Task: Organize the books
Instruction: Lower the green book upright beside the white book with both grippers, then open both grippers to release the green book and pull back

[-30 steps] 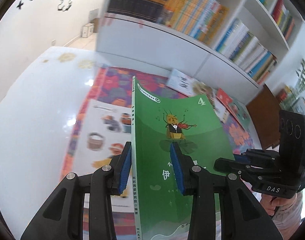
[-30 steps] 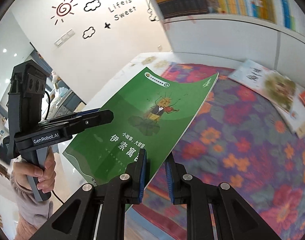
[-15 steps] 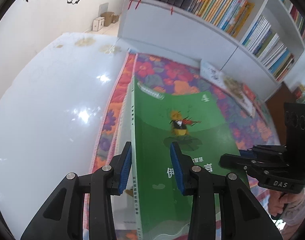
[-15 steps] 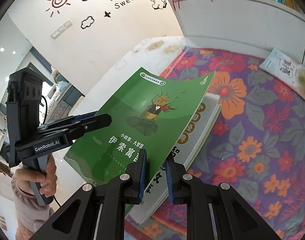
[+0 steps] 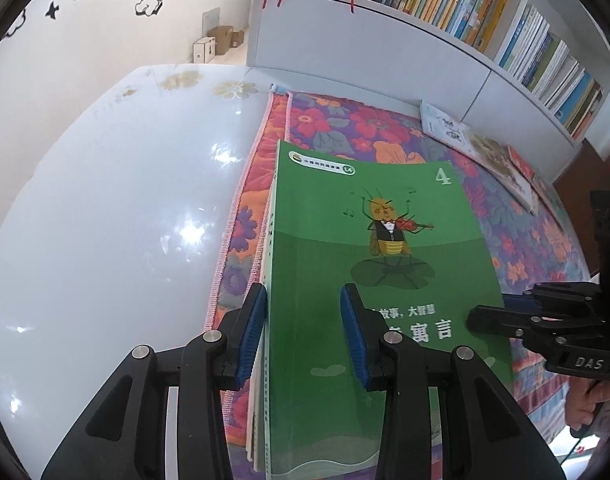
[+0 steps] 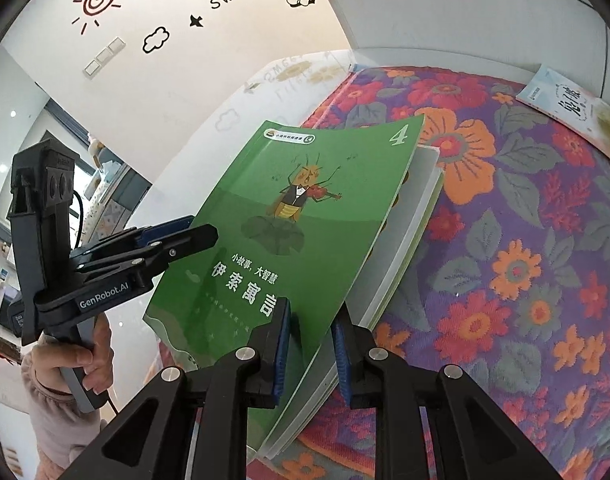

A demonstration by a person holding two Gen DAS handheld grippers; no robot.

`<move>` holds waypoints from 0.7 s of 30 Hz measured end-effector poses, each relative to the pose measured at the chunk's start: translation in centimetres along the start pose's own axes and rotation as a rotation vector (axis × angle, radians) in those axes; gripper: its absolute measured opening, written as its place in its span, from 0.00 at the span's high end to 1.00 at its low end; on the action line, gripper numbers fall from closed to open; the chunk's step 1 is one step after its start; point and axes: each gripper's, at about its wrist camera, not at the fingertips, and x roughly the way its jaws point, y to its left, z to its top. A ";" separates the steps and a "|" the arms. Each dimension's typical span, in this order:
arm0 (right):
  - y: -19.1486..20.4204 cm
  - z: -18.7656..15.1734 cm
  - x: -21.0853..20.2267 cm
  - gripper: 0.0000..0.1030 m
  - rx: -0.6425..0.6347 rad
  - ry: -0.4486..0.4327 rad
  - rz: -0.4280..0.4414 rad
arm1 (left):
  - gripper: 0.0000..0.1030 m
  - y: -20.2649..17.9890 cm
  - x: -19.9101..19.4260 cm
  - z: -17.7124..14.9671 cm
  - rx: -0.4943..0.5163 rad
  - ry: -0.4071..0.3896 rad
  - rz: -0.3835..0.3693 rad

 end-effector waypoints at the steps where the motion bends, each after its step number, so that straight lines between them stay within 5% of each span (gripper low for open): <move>1: 0.0 -0.1 0.0 0.80 0.001 0.001 -0.002 | 0.67 -0.1 0.1 0.0 0.004 0.000 0.007; 9: -0.9 0.1 0.0 0.71 0.107 0.002 0.039 | 0.62 0.9 -0.9 0.2 -0.092 -0.045 0.076; 12: -1.8 -0.2 -0.5 0.62 0.195 -0.012 0.091 | 0.62 0.8 -2.0 0.4 -0.096 -0.081 0.065; 17: -2.9 -1.2 -0.8 0.57 0.230 0.002 -0.005 | 0.62 -0.7 -2.9 0.5 -0.087 -0.092 0.090; 21: -5.0 -2.6 -0.5 0.57 0.315 0.026 0.068 | 0.62 -2.7 -3.0 0.3 -0.062 -0.092 0.084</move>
